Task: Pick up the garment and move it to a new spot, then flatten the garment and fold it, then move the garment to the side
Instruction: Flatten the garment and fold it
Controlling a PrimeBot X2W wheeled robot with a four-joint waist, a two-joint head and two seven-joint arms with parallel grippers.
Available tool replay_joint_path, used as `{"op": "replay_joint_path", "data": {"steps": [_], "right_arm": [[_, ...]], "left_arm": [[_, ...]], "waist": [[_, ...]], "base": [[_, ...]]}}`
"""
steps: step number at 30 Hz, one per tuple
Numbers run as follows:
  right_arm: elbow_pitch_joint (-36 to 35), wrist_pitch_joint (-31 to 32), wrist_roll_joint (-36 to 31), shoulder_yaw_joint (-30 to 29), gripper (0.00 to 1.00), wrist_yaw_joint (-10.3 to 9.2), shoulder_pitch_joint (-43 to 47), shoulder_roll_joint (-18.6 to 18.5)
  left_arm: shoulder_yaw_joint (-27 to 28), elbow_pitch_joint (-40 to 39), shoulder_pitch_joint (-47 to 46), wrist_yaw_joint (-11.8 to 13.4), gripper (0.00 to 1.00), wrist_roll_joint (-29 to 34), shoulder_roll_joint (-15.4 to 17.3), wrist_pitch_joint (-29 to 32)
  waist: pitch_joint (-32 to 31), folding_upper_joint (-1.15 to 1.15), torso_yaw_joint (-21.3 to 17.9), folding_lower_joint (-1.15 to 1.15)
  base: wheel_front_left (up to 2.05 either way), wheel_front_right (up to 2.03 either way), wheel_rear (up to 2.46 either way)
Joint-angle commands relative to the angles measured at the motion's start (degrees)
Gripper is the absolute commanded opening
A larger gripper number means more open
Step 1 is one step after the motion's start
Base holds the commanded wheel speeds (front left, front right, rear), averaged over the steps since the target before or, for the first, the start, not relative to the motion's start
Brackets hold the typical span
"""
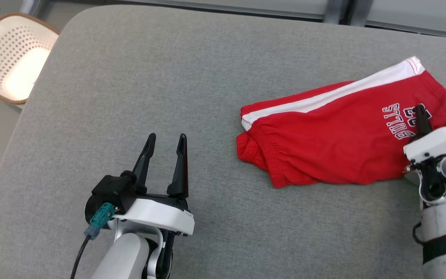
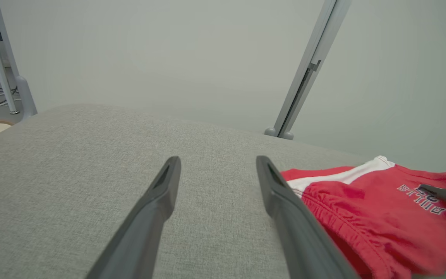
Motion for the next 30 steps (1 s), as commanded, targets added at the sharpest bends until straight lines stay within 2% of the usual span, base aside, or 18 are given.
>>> {"op": "replay_joint_path", "data": {"steps": [1,5,10,16,21,30], "right_arm": [[-0.3,-0.6,0.7,0.0,0.00,-0.01,1.5,0.0],[-3.1,-2.6,4.1,0.7,0.00,-0.01,5.3,0.4],[-6.7,-4.5,7.2,-1.1,0.00,-0.01,11.4,0.8],[-7.2,-6.0,11.0,2.4,0.00,-0.01,16.8,0.9],[-7.4,-9.8,10.3,6.9,0.00,-0.01,16.3,0.9],[-13.2,-15.8,9.6,19.7,0.00,-0.01,17.6,0.9]], "left_arm": [[0.3,0.2,0.0,-0.2,1.00,0.3,0.2,-0.1],[1.2,0.7,0.6,-0.5,1.00,0.9,0.2,-0.1],[2.0,1.4,1.6,-1.0,1.00,1.6,0.3,-0.1],[2.5,2.0,2.0,-1.4,1.00,2.0,0.2,-0.1],[2.6,2.8,3.0,-2.1,1.00,2.5,0.2,-0.1],[3.6,3.9,5.2,-2.5,1.00,2.9,0.2,-0.1]], "waist": [[-0.9,0.00,-1.1,0.00],[-2.5,0.00,-3.5,0.00],[-4.5,0.00,-5.9,0.00],[-5.8,0.00,-7.1,0.00],[-7.3,0.00,-7.2,0.00],[-10.6,0.00,-5.6,0.00]], "base": [[0.00,0.00,0.00],[0.00,0.00,0.00],[0.00,0.00,0.00],[0.00,0.00,0.00],[0.00,0.00,0.00],[0.00,0.00,0.00]]}}
